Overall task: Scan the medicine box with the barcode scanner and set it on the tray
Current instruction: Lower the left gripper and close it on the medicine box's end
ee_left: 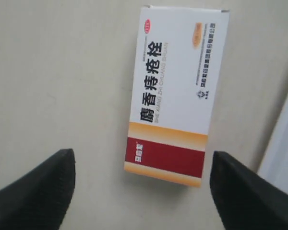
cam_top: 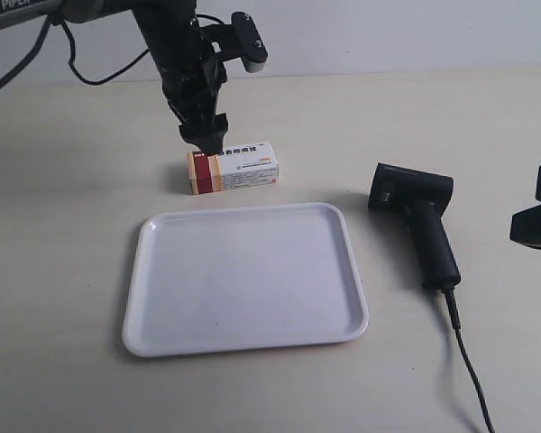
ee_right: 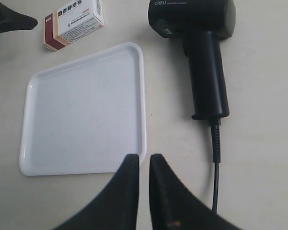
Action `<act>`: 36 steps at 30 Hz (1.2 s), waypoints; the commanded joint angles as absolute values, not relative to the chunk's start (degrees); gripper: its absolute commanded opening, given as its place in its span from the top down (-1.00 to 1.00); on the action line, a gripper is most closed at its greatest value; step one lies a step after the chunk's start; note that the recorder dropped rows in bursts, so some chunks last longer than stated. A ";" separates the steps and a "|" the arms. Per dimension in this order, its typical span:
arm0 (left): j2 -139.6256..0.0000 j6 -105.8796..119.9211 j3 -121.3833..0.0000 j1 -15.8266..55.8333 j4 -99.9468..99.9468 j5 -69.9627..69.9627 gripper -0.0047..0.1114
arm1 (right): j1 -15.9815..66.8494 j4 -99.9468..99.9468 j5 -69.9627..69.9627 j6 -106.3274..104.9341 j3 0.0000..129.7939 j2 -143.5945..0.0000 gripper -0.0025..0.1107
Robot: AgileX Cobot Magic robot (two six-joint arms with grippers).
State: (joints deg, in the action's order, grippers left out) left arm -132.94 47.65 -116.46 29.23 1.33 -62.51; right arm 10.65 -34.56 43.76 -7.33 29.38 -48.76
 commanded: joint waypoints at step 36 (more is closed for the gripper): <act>-138.17 52.58 -117.20 28.92 -2.50 -56.98 -0.37 | 10.65 -33.89 45.33 -7.93 29.67 -48.85 0.77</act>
